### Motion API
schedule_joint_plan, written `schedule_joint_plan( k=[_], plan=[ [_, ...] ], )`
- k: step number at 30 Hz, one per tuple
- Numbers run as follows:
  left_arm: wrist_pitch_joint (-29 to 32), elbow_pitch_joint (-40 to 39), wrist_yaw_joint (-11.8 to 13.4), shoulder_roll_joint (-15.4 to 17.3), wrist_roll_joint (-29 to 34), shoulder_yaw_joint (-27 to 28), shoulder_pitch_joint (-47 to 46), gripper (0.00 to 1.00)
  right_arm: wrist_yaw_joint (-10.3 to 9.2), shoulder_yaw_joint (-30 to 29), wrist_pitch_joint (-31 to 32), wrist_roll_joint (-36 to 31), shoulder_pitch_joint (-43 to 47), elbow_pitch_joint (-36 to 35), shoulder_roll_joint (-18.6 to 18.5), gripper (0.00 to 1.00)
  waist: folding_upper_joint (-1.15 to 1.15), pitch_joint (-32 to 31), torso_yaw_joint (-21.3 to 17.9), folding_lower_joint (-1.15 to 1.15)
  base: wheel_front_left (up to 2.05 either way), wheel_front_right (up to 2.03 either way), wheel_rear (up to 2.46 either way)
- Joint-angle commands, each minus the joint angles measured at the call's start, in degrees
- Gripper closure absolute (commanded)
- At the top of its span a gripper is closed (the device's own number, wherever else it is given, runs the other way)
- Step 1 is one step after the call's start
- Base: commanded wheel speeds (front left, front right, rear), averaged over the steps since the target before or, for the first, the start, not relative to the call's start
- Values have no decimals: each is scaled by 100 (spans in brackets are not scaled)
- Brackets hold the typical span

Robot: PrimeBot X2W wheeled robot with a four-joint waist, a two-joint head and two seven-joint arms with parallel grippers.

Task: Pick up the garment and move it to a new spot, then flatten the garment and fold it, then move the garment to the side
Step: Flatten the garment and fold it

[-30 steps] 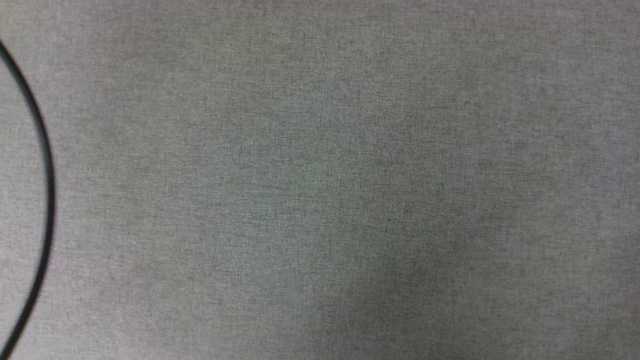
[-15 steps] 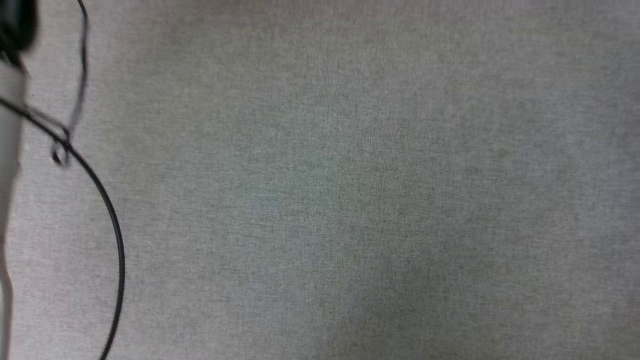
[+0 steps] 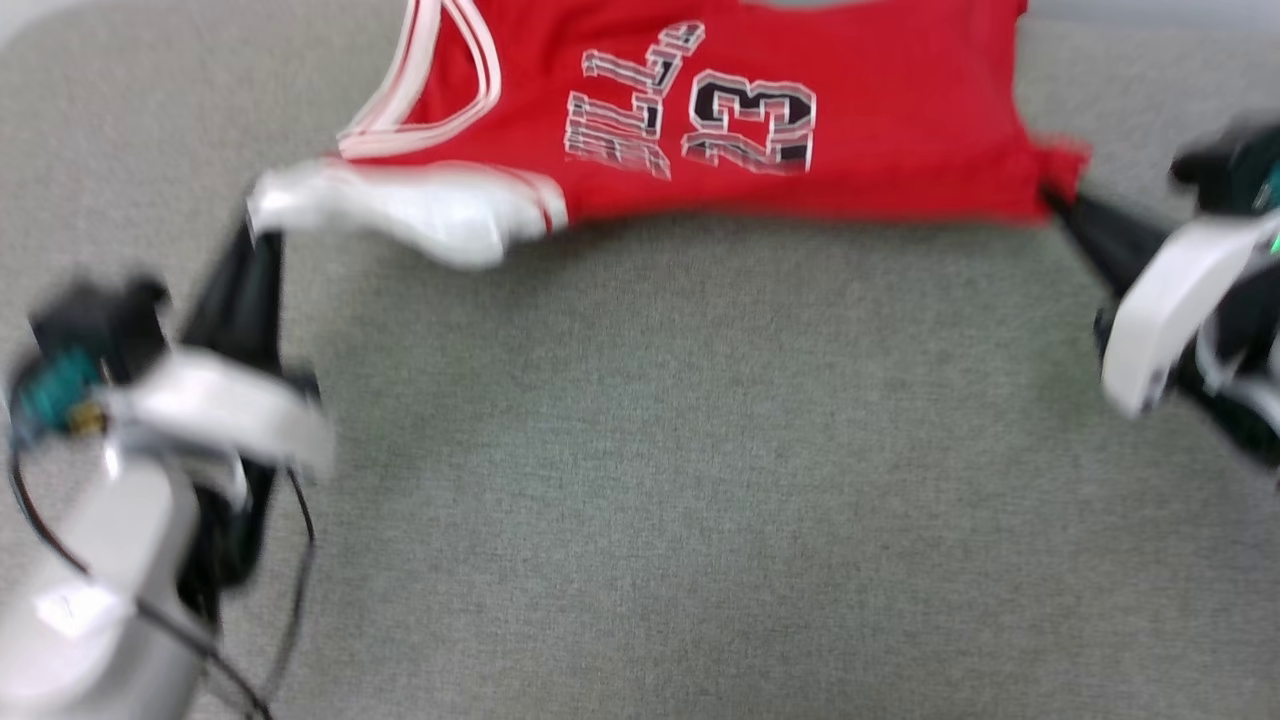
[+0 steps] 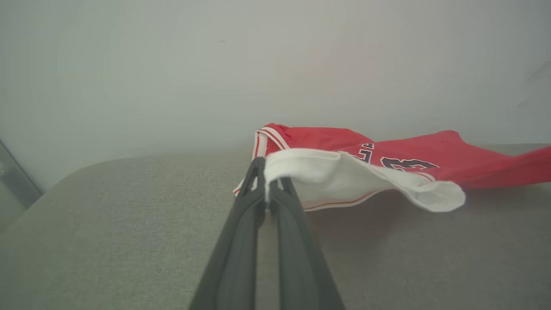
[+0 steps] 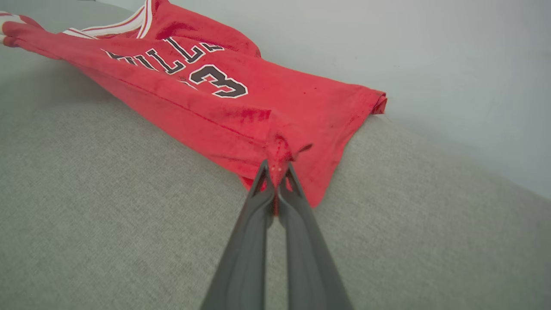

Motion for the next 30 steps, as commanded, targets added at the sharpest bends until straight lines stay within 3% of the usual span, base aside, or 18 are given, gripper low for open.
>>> schedule_joint_plan(
  k=[1,8,14,23,30],
  plan=[
    [-7,-55,38,16,-31,8,153,100,-7,-15,15,28,144,-26,-25,100,0,-203,-30,1,0,0,0],
    [61,-675,400,1,-399,-53,1840,100,-7,-83,21,66,1332,-106,34,100,0,-789,-42,1,0,0,0],
    [113,-860,543,-72,-770,-105,2965,100,-7,-80,-4,-35,2200,-177,-3,100,0,-1316,-37,1,0,0,0],
    [406,-1117,436,-97,-1346,-347,4241,100,-7,-269,77,37,3365,-524,-105,100,0,-1876,-59,1,0,0,0],
    [785,-1412,333,152,-1720,-435,4921,100,-7,-603,174,41,4285,-907,-246,100,0,-2080,-36,1,0,0,0]
  ],
)
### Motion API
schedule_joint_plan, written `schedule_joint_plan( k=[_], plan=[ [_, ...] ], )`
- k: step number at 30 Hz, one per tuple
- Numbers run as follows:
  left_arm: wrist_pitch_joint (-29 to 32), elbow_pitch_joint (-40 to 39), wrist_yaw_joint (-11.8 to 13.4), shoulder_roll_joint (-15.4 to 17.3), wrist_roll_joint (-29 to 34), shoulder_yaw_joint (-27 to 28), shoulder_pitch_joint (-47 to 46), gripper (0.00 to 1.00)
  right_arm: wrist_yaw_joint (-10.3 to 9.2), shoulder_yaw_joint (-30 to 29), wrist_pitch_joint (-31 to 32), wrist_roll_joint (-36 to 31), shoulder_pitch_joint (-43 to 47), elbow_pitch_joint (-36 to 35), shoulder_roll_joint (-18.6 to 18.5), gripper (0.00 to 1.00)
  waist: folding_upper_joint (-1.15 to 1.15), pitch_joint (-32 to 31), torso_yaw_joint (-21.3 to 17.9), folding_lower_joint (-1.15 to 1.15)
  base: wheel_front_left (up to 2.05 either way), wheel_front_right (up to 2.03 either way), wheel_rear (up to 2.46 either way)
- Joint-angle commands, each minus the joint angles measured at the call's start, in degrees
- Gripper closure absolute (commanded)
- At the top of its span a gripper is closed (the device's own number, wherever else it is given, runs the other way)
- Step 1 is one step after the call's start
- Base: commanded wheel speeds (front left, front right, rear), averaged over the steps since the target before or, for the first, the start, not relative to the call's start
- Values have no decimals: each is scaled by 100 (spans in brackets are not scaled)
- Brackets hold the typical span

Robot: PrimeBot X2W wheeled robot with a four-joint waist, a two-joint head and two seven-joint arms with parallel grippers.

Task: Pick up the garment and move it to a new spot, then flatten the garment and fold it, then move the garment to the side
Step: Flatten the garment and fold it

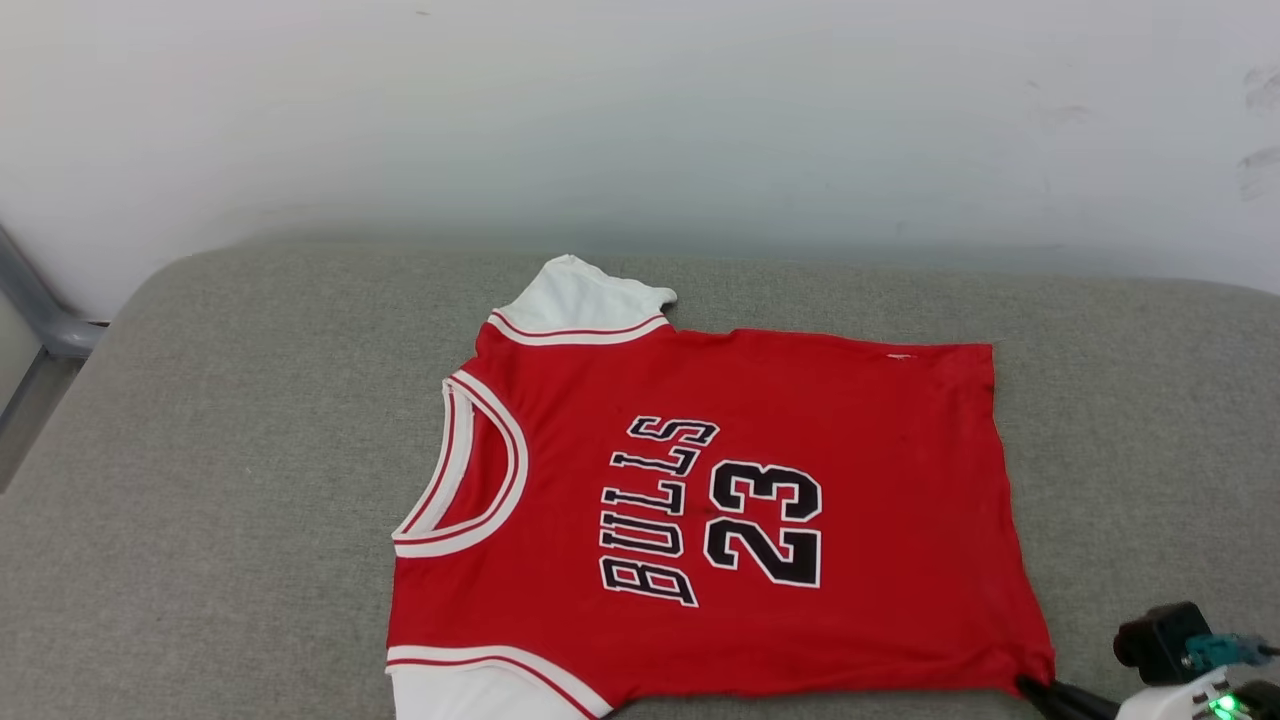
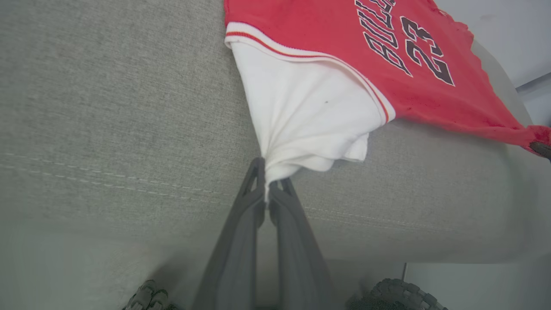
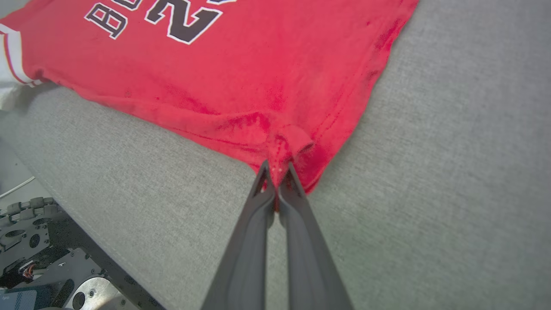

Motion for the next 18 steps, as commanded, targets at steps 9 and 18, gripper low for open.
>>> schedule_joint_plan(
  k=[9,18],
  plan=[
    [146,-353,123,199,-119,68,302,100,-7,-662,245,-141,1169,-534,-132,100,-1,-67,50,1,0,0,0],
    [55,-562,253,380,240,165,-135,100,-7,-1142,508,-485,1260,-996,113,100,-1,15,21,1,0,0,0]
  ],
)
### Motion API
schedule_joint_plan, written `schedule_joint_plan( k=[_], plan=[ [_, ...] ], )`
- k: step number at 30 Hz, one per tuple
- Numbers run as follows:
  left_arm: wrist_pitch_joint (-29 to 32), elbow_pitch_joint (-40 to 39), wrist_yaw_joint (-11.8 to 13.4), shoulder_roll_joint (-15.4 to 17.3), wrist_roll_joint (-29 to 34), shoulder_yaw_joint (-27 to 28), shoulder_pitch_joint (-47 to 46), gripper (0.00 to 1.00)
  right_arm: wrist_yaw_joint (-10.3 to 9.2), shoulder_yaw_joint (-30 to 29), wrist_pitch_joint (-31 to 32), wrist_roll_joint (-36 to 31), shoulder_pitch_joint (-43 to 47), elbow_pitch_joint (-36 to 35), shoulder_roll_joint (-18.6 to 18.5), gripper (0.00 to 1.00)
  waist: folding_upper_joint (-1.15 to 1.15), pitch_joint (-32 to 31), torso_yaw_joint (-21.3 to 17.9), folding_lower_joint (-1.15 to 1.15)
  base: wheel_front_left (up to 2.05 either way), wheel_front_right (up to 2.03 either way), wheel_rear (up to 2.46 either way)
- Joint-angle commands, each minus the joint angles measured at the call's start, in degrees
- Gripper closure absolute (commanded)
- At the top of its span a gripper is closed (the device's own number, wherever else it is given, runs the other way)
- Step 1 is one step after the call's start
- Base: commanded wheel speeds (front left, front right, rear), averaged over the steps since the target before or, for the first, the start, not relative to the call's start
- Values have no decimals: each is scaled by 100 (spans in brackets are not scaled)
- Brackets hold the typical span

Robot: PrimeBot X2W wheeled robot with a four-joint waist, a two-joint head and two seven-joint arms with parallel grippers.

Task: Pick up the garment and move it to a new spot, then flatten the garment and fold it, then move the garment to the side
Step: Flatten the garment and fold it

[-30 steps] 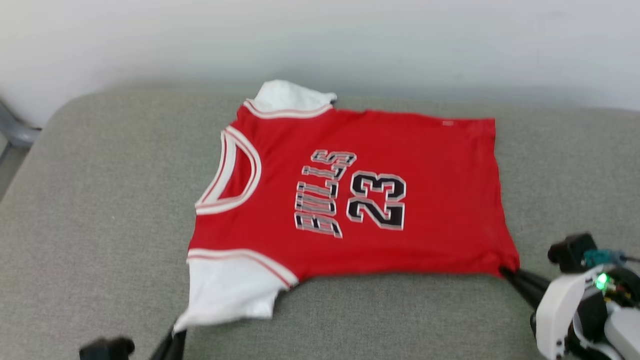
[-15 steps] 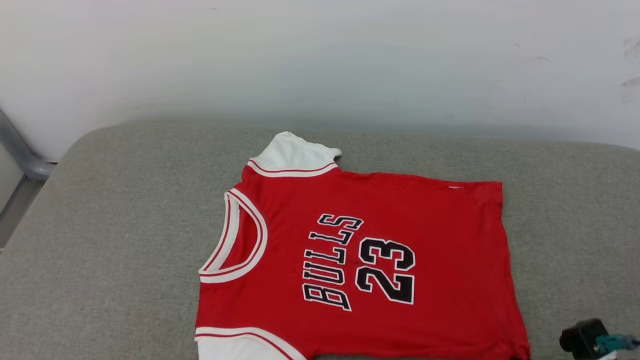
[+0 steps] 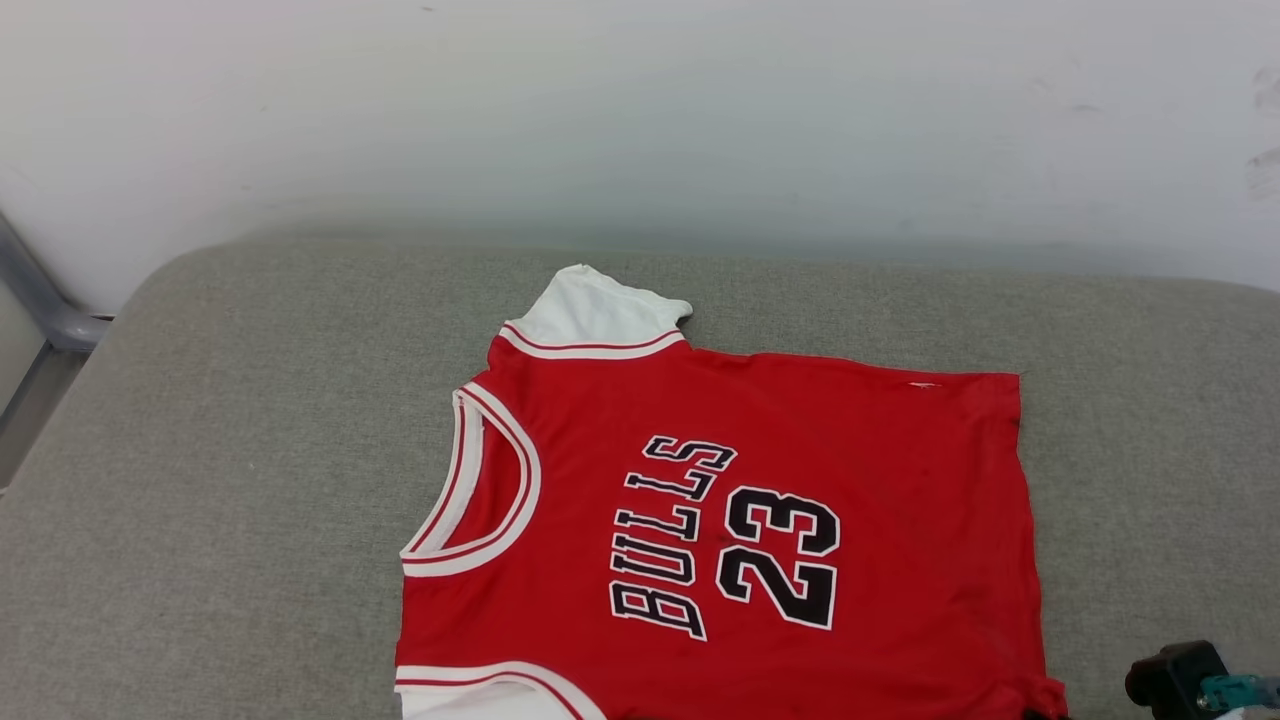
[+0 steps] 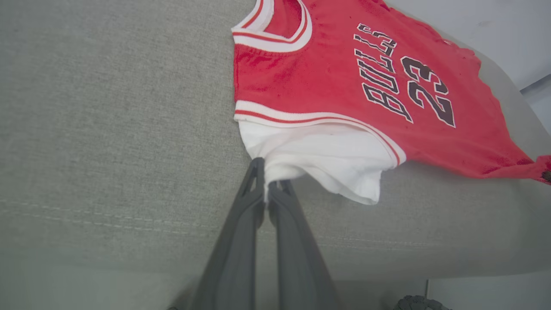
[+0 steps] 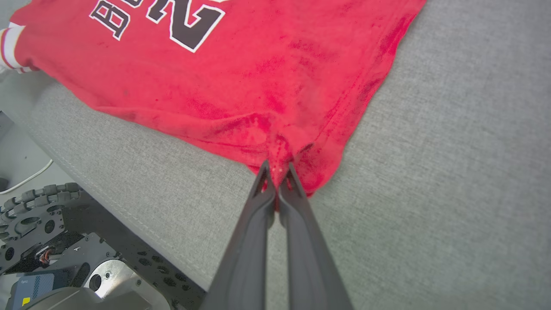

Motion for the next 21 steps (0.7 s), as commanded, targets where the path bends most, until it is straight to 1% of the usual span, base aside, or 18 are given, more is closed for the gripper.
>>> schedule_joint_plan(
  k=[1,4,7,11,16,17,21],
  plan=[
    [-2,-46,28,96,122,53,-260,100,-7,-79,80,-73,-16,-123,52,100,0,20,-2,0,0,0,0],
    [78,-95,7,234,271,104,-582,100,-7,-220,173,-143,-149,-287,82,100,0,77,-29,0,0,0,0],
    [213,-117,-71,382,408,112,-967,100,-7,-334,298,-160,-245,-425,93,100,0,177,-67,0,0,0,0],
    [471,25,-306,525,555,16,-1519,100,-7,-504,381,-179,-373,-515,122,100,0,375,-111,0,0,0,0],
    [718,337,-605,539,646,-44,-2308,100,-7,-611,471,-204,-608,-542,143,100,0,686,-200,0,0,0,0],
    [718,337,-605,539,646,-44,-2308,100,-7,-611,471,-204,-608,-542,143,100,0,686,-200,0,0,0,0],
    [919,687,-863,545,736,-117,-2945,100,-7,-595,543,-170,-851,-506,184,100,0,946,-254,0,0,0,0]
  ],
)
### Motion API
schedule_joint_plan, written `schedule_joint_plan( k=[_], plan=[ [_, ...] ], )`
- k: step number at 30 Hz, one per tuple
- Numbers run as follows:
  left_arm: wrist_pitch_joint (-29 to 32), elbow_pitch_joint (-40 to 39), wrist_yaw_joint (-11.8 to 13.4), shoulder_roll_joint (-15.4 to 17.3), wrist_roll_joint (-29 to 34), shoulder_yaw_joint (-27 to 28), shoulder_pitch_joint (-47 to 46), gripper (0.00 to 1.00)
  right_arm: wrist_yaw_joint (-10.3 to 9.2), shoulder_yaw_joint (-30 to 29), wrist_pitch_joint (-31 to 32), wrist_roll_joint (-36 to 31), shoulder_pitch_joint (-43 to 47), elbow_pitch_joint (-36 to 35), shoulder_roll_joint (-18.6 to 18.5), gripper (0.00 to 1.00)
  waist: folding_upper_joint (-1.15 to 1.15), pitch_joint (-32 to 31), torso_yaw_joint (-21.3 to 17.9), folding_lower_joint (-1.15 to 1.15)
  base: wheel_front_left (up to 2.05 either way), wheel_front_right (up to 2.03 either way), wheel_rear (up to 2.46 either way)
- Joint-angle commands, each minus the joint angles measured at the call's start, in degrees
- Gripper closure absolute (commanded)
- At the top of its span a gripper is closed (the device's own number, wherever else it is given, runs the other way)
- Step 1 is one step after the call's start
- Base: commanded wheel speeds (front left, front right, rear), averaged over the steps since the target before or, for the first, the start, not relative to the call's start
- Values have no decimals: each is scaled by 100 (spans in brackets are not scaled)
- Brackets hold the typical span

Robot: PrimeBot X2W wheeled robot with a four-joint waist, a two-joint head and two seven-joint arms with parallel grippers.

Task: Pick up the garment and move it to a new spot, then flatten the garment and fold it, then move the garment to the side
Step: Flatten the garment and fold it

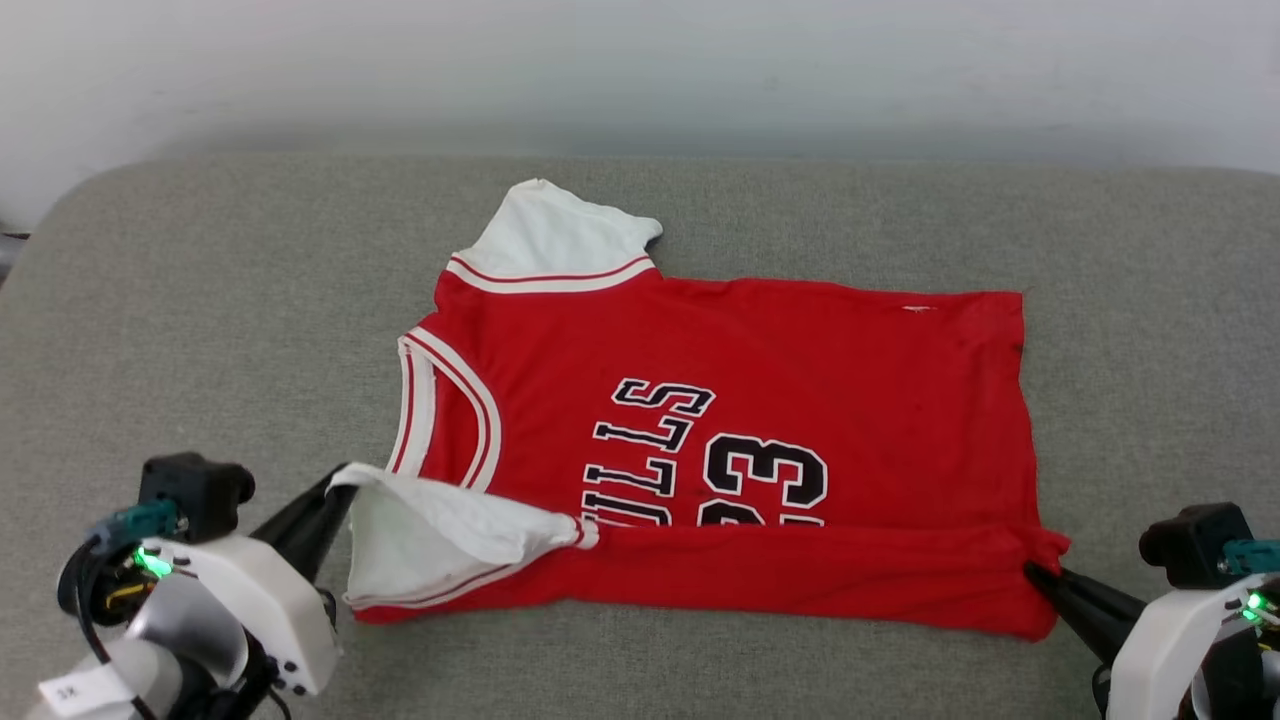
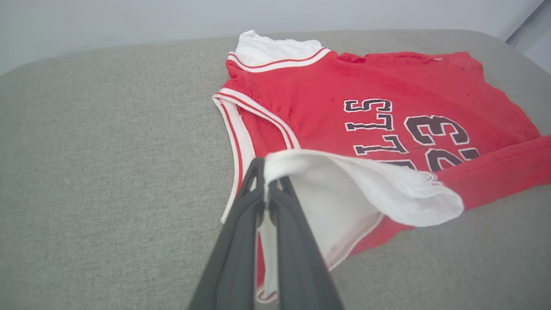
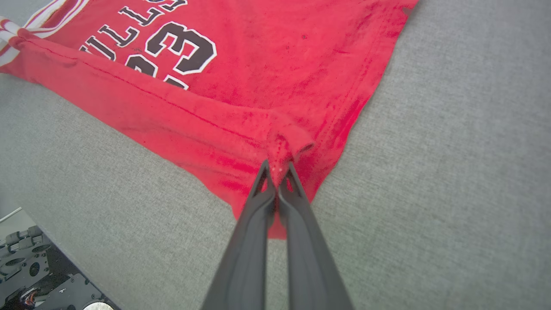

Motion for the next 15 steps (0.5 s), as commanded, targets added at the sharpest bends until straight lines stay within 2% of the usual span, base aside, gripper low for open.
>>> schedule_joint_plan(
  k=[1,6,15],
  plan=[
    [31,99,-68,2,60,-7,-215,100,-6,0,22,-2,-136,17,37,100,0,188,-55,-1,0,0,0],
    [220,596,-368,-142,84,-118,-922,100,-6,29,58,0,-431,94,42,100,0,527,-86,-1,0,0,0],
    [401,1714,-694,-353,281,-312,-1883,100,-6,84,97,6,-922,289,97,100,0,1078,-136,-1,0,0,0]
  ],
)
